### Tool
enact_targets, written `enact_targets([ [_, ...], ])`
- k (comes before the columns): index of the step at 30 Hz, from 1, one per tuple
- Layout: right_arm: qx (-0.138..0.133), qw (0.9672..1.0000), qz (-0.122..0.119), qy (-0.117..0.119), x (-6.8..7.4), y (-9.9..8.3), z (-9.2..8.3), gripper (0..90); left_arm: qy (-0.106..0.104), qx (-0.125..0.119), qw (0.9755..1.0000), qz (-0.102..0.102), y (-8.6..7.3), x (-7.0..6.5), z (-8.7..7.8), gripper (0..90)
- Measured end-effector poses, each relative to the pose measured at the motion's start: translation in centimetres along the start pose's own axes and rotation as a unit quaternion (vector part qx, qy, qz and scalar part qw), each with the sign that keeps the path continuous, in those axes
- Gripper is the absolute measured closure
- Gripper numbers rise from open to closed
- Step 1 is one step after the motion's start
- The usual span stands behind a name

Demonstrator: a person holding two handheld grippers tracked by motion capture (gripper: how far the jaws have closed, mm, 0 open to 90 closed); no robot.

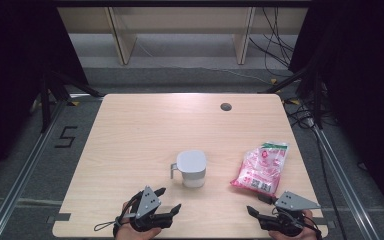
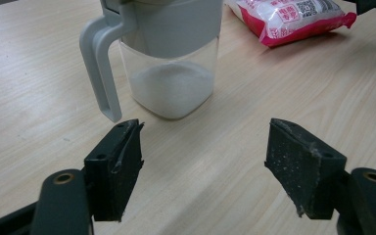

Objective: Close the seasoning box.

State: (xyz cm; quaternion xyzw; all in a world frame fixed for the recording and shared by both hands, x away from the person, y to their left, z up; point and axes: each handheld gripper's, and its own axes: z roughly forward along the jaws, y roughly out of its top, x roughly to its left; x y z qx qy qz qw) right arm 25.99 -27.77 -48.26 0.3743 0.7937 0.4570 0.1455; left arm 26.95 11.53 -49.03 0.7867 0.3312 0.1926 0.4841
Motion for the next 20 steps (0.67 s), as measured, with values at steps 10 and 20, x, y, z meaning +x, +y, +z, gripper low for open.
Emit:
enact_targets([
  [10, 0.006, 0.9998, -0.017, 0.005, 0.5, -0.5, -0.4, 40.7, -0.015, 0.024, 0.9996, 0.007, -0.6, -0.3, 0.3, 27.3],
  [20, 0.013, 0.9998, -0.015, 0.005, 0.4, -0.9, -0.5, 40.3, -0.011, 0.031, 0.9994, -0.007, -1.1, 0.0, 0.6, 26.9],
])
